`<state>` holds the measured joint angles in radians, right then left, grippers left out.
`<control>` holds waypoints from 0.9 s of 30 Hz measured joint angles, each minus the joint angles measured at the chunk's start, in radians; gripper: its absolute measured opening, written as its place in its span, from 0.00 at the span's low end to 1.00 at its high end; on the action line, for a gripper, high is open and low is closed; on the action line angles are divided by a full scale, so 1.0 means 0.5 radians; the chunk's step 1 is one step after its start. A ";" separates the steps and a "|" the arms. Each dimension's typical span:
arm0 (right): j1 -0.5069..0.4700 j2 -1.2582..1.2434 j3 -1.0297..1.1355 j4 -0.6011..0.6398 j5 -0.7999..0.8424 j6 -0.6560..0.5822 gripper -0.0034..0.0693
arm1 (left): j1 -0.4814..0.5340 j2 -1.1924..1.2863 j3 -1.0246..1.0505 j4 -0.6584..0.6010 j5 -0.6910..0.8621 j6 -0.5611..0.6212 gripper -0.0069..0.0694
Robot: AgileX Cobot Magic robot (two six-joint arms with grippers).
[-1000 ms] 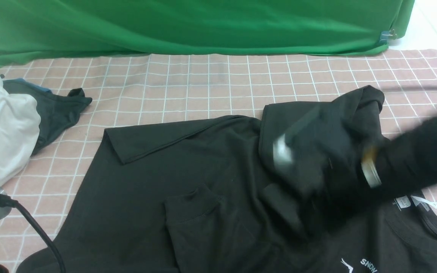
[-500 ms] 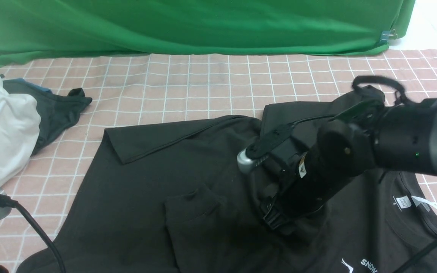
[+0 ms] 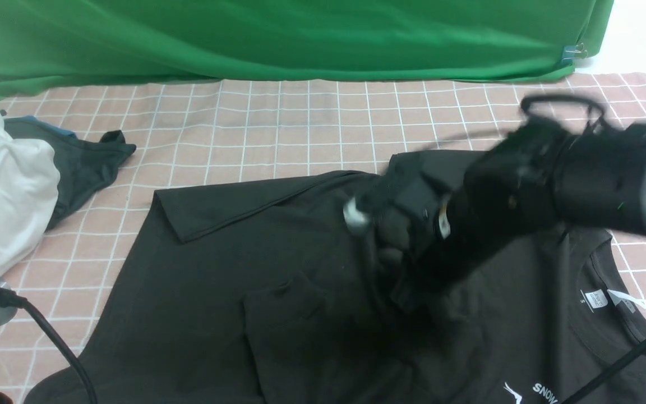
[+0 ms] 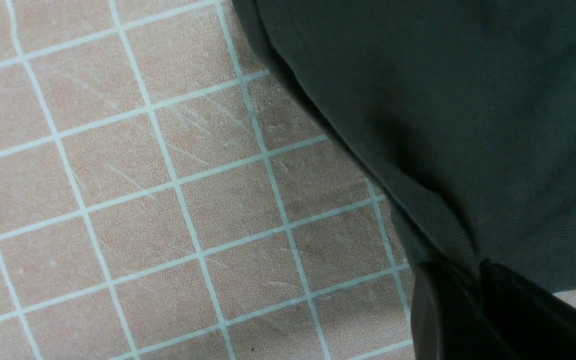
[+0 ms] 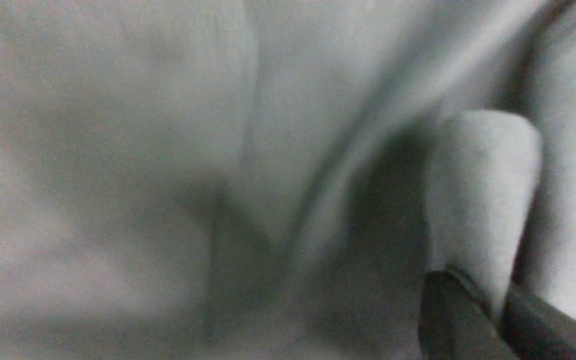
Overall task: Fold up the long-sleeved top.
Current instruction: Use the right arm to drag and drop the cuff onto the cuffclosest to the right arm
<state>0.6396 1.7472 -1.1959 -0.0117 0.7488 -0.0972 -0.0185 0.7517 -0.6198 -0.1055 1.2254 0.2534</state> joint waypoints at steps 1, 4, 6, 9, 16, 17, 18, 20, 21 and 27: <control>0.000 -0.022 -0.052 0.062 0.034 -0.017 0.13 | 0.000 0.000 0.000 0.000 0.000 0.000 0.16; 0.000 -0.050 -0.196 0.317 0.144 -0.168 0.13 | 0.000 0.000 0.000 -0.002 0.000 0.000 0.16; -0.005 -0.052 -0.248 0.503 0.180 -0.264 0.13 | 0.000 0.000 0.000 -0.006 0.000 0.000 0.16; -0.009 -0.052 -0.315 0.714 0.233 -0.358 0.13 | 0.000 0.000 0.000 -0.008 0.000 0.000 0.16; -0.009 -0.052 -0.387 0.895 0.260 -0.395 0.13 | 0.000 0.000 0.000 -0.014 0.000 0.000 0.16; -0.009 -0.050 -0.390 0.908 0.260 -0.399 0.13 | 0.000 0.000 0.000 -0.014 0.000 0.000 0.16; -0.010 -0.047 -0.389 0.919 0.260 -0.407 0.13 | 0.000 0.000 0.000 -0.014 0.000 0.000 0.16; -0.025 -0.031 -0.389 0.928 0.264 -0.412 0.13 | 0.000 0.000 0.000 -0.014 0.000 0.000 0.16; -0.038 -0.013 -0.392 0.922 0.261 -0.414 0.13 | 0.000 0.000 0.000 -0.014 0.000 0.000 0.16; -0.201 0.207 -0.392 0.630 0.104 -0.360 0.33 | 0.000 0.000 0.000 -0.022 0.000 0.000 0.16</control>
<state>0.5390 1.8509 -1.3917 0.3035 0.8011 -0.2770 -0.0185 0.7517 -0.6198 -0.1165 1.2254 0.2534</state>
